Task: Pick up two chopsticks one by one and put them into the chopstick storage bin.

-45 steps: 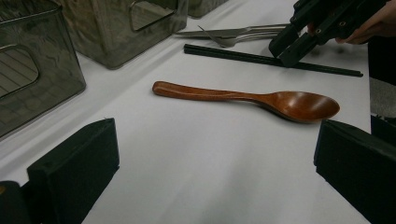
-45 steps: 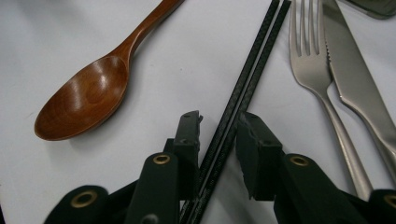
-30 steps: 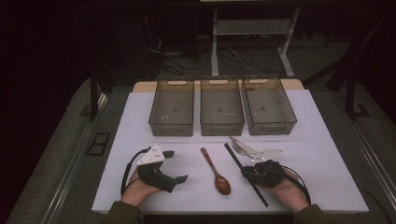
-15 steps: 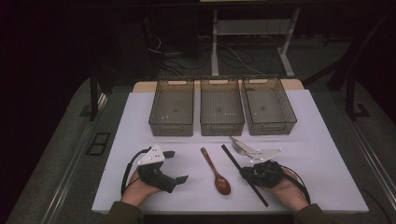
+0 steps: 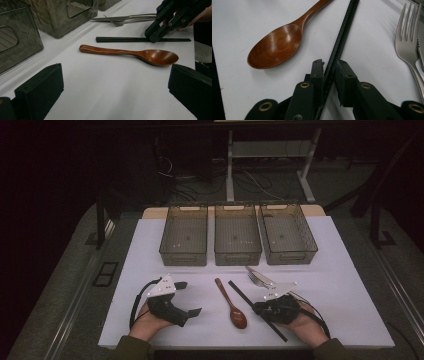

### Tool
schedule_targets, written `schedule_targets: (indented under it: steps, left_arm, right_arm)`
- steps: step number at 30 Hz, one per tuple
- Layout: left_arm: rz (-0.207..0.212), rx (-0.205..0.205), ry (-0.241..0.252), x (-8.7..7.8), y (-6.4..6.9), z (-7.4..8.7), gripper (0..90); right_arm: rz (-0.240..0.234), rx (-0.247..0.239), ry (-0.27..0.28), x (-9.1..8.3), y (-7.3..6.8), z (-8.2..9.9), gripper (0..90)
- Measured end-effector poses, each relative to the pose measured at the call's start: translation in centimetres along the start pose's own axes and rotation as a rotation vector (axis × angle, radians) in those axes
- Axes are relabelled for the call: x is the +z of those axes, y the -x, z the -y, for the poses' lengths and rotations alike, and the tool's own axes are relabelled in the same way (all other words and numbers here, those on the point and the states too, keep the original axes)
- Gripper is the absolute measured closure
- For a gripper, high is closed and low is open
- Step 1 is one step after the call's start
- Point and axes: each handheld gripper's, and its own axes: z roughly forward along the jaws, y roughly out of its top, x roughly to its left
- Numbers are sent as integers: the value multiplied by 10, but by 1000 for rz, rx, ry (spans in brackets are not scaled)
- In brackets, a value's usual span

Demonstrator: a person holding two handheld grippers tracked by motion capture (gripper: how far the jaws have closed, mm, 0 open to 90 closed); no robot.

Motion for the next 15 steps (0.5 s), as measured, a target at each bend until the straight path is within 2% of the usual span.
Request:
schedule_targets:
  steps: [2,4,6,15]
  left_arm:
    - [0,0,0,0,0,0,0]
    - [0,-1,0,0,0,0,0]
    - [0,-2,-2,0,0,0,0]
    - [0,0,-1,0,0,0,0]
  right_arm:
    - [2,9,4,-2,0,0,706]
    - [3,21,12,-5,1,1,703]
    - [1,55,32,-12,2,3,723]
    - [6,69,0,-19,-1,14,793]
